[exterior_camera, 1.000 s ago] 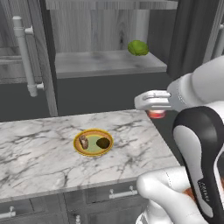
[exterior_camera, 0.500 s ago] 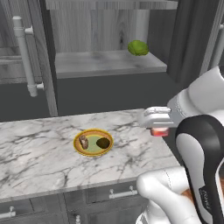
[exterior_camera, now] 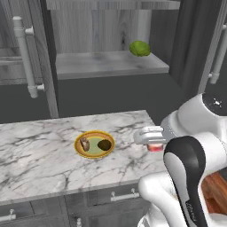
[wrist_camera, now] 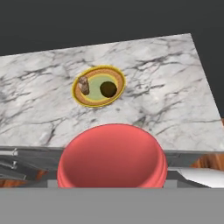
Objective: Pick the avocado and bread from the counter and place them on the plate. Then pick the jam from the cabinet and place it next to the plate. Lastly close the cabinet door.
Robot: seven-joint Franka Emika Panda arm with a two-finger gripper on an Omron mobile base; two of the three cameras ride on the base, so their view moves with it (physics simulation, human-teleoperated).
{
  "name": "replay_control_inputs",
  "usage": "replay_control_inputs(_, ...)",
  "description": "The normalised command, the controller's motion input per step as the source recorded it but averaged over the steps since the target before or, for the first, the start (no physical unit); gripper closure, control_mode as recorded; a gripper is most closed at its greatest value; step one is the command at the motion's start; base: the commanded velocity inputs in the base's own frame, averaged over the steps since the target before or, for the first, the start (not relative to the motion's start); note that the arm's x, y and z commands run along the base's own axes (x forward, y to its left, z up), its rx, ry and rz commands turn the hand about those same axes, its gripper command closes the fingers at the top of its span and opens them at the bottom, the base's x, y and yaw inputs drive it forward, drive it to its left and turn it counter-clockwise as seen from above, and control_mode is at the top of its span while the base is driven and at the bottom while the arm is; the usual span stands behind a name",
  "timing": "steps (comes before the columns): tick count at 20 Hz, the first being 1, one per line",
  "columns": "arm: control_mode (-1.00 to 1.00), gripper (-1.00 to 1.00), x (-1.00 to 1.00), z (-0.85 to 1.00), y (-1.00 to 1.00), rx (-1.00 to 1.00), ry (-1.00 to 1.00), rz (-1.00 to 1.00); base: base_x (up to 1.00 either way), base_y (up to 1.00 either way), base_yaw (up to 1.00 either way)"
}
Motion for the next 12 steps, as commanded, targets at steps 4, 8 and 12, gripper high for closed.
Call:
replay_control_inputs(4, -1.0, 1.0, 0.54, -0.52, 0.0, 0.0, -0.07, 0.0, 0.0, 0.0, 0.0)
replay_control_inputs(8, -1.0, 1.0, 0.8, -0.4, 0.0, 0.0, 0.0, 0.0, 0.0, 0.0, 0.0)
replay_control_inputs(12, -1.0, 1.0, 0.63, -0.68, 0.0, 0.0, -0.05, 0.0, 0.0, 0.0, 0.0)
